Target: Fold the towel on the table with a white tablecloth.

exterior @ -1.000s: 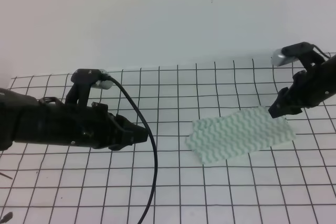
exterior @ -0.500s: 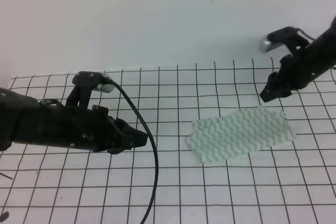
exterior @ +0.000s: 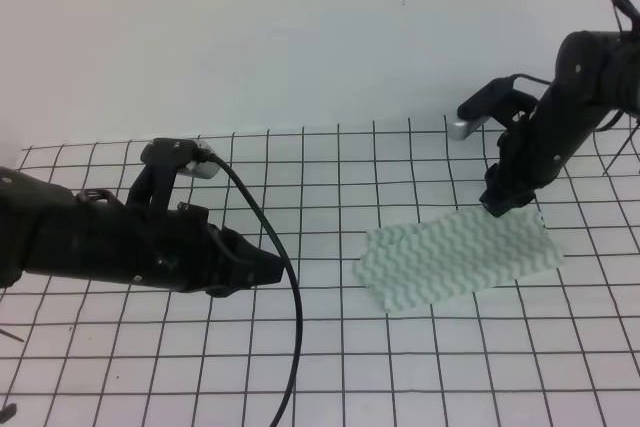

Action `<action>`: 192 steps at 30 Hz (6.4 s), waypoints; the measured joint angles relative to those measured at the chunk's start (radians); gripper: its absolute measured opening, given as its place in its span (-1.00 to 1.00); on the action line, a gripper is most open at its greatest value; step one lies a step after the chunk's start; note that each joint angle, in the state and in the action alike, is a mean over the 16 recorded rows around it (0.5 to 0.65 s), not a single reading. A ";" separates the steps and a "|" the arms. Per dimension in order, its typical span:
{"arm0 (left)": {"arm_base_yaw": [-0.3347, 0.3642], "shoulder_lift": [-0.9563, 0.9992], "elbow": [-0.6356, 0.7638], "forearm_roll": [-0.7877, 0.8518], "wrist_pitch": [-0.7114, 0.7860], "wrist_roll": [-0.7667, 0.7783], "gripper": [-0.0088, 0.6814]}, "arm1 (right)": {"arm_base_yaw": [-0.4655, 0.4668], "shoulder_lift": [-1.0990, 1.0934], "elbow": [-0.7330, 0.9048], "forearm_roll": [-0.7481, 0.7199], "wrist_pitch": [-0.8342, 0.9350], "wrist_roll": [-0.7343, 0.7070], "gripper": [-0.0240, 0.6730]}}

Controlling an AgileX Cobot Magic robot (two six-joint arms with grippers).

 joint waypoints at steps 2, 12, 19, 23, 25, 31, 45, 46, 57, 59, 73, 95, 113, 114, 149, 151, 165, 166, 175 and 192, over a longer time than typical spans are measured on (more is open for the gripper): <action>0.000 0.000 0.000 0.001 0.001 -0.001 -0.58 | 0.002 0.006 0.000 0.001 0.002 0.005 -0.20; 0.000 -0.001 0.000 0.002 0.004 -0.001 -0.58 | 0.002 0.016 -0.020 0.024 0.037 0.021 -0.65; 0.000 -0.001 0.000 0.003 0.007 -0.001 -0.58 | 0.002 -0.007 -0.049 0.006 0.084 0.053 -0.91; 0.000 0.000 0.000 0.003 0.010 -0.001 -0.58 | 0.002 -0.021 -0.063 -0.027 0.116 0.084 -0.94; 0.000 0.000 0.000 0.003 0.011 -0.001 -0.58 | 0.002 -0.027 -0.066 -0.045 0.130 0.099 -0.94; 0.000 0.000 0.000 0.003 0.017 -0.001 -0.58 | 0.002 -0.033 -0.067 -0.095 0.162 0.138 -0.94; 0.000 0.000 0.000 0.003 0.020 -0.011 -0.58 | 0.003 -0.015 -0.067 -0.128 0.206 0.151 -0.51; 0.000 -0.001 0.000 0.002 0.017 -0.014 -0.58 | 0.004 -0.017 -0.067 -0.125 0.210 0.144 -0.45; 0.000 -0.002 0.000 -0.017 -0.049 -0.045 -0.58 | 0.052 -0.040 -0.068 0.046 0.211 -0.129 -0.07; 0.000 -0.002 0.000 -0.021 -0.062 -0.048 -0.58 | 0.074 -0.037 -0.068 0.079 0.196 -0.192 -0.09; 0.000 0.000 0.000 -0.029 -0.083 -0.048 -0.58 | 0.222 0.027 -0.068 0.127 0.063 -0.420 -0.14; 0.000 -0.001 0.000 -0.027 -0.078 -0.048 -0.58 | 0.243 0.069 -0.068 0.139 0.039 -0.426 -0.67; 0.000 -0.003 0.000 -0.027 -0.077 -0.048 -0.58 | 0.243 0.041 -0.068 0.118 0.036 -0.412 -0.84; 0.000 -0.003 0.000 -0.027 -0.077 -0.048 -0.58 | 0.243 0.040 -0.068 0.117 0.034 -0.409 -0.80; -0.065 0.167 -0.249 0.013 0.043 -0.092 -0.54 | 0.137 -0.063 -0.175 0.017 0.170 0.009 -0.14; -0.081 0.202 -0.286 0.018 0.056 -0.109 -0.49 | 0.100 -0.070 -0.175 0.040 0.206 0.039 -0.14; -0.190 0.392 -0.453 0.066 0.052 -0.194 -0.06 | -0.146 -0.070 -0.123 0.217 0.384 0.151 -0.14; -0.195 0.401 -0.461 0.072 0.048 -0.198 -0.05 | -0.157 -0.069 -0.114 0.222 0.391 0.156 -0.14; -0.210 0.448 -0.510 0.122 0.054 -0.230 -0.07 | -0.235 -0.109 -0.021 0.273 0.420 0.178 -0.43; -0.173 0.335 -0.560 0.205 0.206 -0.250 -0.89 | -0.347 -0.621 0.206 0.373 0.122 0.159 -0.94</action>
